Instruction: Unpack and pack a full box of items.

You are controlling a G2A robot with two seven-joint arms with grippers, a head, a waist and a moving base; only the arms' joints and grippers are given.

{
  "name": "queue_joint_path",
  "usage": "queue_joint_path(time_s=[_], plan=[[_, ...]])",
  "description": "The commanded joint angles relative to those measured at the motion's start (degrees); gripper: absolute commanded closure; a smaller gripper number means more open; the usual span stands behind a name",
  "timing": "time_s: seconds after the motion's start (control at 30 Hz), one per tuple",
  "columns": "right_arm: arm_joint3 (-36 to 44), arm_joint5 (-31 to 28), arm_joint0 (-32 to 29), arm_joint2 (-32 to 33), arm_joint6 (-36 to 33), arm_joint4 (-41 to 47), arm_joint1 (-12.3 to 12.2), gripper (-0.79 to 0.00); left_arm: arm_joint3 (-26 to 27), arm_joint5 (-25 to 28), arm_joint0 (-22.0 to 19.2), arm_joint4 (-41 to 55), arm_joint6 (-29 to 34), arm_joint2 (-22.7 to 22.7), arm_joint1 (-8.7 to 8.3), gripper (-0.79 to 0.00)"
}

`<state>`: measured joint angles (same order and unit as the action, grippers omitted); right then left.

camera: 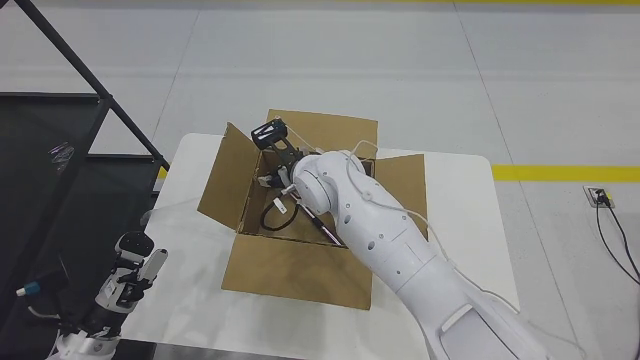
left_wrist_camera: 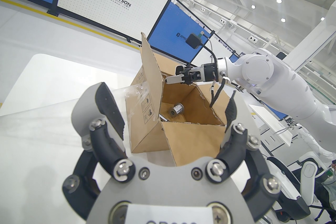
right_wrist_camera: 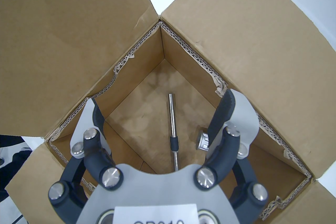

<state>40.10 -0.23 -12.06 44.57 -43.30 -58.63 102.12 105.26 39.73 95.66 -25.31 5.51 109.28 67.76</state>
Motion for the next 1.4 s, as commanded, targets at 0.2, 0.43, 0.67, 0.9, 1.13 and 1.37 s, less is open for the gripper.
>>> queue_joint_path(time_s=[0.2, 0.43, 0.67, 0.9, 1.13, 1.37], plan=[[0.0, 0.0, 0.0, 0.0, 0.0, 0.0, 0.0, -0.785, 0.0, 0.0, 0.0, 0.0, 0.0, 0.0, 0.00, -0.785], [0.0, 0.0, 0.0, 0.0, 0.0, 0.0, 0.0, -0.785, 0.0, 0.0, 0.0, 0.0, 0.0, 0.0, 0.00, -0.785], [0.0, 0.0, 0.0, 0.0, 0.0, 0.0, 0.0, -0.785, 0.0, 0.0, 0.0, 0.0, 0.0, 0.0, 0.00, -0.785], [0.0, 0.0, 0.0, 0.0, 0.0, 0.0, 0.0, -0.785, 0.0, 0.0, 0.0, 0.0, 0.0, 0.0, 0.00, -0.785], [7.7, -0.4, -3.6, 3.2, 4.5, 0.8, -1.0, -0.785, -0.7, -0.9, -2.6, -0.8, 0.2, 0.4, -0.24, -0.785], [26.1, 0.6, -12.7, 9.5, 3.8, -2.5, -4.0, -0.785, -5.2, 1.8, -8.4, -1.3, 0.2, -1.2, -0.60, -0.785]])
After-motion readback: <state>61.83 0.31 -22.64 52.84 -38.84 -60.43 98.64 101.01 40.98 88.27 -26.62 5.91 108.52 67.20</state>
